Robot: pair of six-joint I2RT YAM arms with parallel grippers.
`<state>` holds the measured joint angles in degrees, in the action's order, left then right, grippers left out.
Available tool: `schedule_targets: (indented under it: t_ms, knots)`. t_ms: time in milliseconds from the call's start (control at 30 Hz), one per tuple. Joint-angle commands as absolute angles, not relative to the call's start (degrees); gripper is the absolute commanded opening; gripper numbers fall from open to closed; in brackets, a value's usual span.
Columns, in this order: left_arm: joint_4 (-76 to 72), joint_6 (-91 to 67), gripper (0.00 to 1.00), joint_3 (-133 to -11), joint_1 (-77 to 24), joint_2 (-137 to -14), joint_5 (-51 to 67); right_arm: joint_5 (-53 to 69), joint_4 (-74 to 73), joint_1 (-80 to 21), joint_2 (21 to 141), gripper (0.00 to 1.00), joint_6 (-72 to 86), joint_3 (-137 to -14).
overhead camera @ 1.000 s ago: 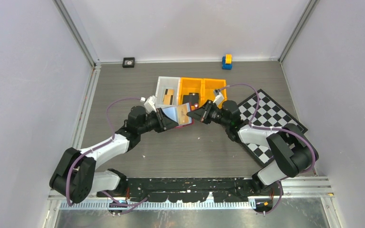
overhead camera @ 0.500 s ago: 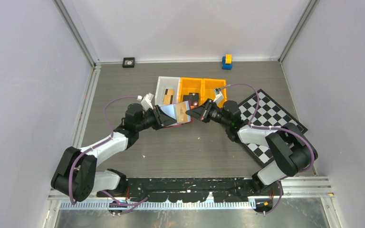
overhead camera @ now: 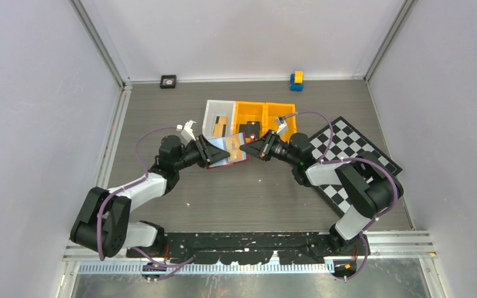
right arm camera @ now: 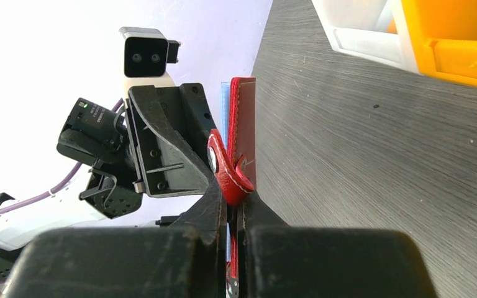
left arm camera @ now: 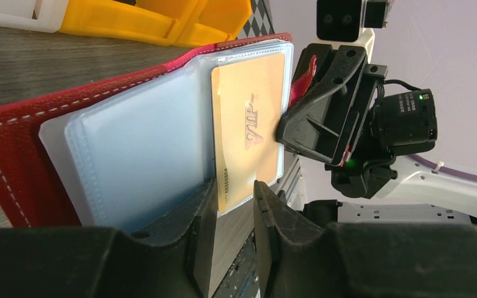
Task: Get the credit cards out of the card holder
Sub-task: Remove the credit card from the card holder.
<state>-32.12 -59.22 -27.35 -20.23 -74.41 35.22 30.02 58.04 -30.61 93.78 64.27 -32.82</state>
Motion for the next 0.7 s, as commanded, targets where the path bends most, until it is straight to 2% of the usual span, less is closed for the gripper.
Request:
schedule_targets:
  t_ms: [0,233,400,667]
  knots:
    - [-37.47,-61.10,0.30,-27.11,-19.59,-74.95,37.48,33.00,65.97,-31.01,93.59,0.01,66.68,-33.97]
    - [-50.55,-67.34,0.22,-24.46,-17.77,-75.96,40.97,32.96,65.69,-31.06,94.18,0.01,66.97,-34.18]
    - [-49.32,-67.36,0.25,-24.07,-16.52,-75.56,40.76,33.11,66.45,-31.02,94.79,0.00,67.51,-34.19]
    - [-56.79,-71.35,0.25,-23.82,-16.52,-79.30,43.04,33.98,68.88,-31.01,95.07,0.00,68.63,-34.20]
